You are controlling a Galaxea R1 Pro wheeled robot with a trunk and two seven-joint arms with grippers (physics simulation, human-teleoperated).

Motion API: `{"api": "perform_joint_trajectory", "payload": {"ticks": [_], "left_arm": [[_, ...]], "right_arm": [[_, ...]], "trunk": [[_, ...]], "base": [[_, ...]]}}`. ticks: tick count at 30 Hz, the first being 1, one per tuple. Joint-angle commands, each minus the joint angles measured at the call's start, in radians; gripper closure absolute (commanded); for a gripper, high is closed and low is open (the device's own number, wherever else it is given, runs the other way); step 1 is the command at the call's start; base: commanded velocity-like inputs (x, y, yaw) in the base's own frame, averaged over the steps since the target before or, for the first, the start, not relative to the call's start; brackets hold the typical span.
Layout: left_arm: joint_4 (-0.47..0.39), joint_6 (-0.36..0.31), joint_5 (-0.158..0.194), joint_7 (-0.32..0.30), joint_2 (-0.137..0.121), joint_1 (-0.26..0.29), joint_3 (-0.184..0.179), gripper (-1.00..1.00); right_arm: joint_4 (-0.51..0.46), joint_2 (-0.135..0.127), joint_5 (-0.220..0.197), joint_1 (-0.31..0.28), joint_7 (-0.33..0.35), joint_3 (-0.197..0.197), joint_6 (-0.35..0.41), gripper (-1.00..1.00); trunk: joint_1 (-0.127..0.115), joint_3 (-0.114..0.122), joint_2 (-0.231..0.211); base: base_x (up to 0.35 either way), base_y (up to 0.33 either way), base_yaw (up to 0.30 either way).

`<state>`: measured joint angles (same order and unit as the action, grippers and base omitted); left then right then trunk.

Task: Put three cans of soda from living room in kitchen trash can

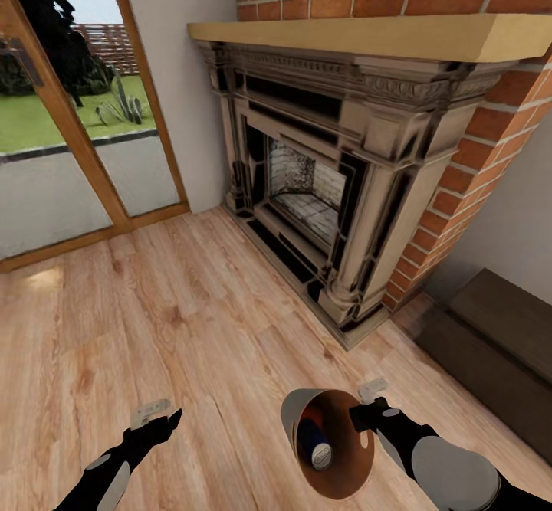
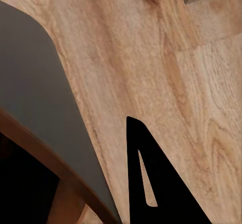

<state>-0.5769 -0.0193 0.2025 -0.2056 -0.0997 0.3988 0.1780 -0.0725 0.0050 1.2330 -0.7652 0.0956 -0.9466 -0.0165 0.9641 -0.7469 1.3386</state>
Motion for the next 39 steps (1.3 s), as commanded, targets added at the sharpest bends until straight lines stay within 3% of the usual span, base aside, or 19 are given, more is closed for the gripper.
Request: {"api": "perform_joint_trajectory", "payload": {"ticks": [1,18,39], "left_arm": [[0.0,0.0,0.0,0.0,0.0,0.0,0.0,-1.0],[0.001,0.014,-0.002,0.0,0.0,0.0,-0.001,-1.0],[0.0,0.018,-0.002,0.0,0.001,0.0,-0.002,-1.0]], "right_arm": [[0.0,0.001,-0.004,0.0,0.006,-0.012,0.0,1.0],[0.001,0.003,-0.004,0.0,0.006,-0.011,0.0,1.0],[0.002,0.002,-0.005,0.0,0.006,-0.012,0.001,1.0]], "trunk": [[0.0,0.0,0.0],[0.0,0.0,0.0],[0.0,0.0,0.0]], "base": [[0.221,0.0,0.193],[0.161,0.0,0.242],[0.01,0.0,0.25]]}}
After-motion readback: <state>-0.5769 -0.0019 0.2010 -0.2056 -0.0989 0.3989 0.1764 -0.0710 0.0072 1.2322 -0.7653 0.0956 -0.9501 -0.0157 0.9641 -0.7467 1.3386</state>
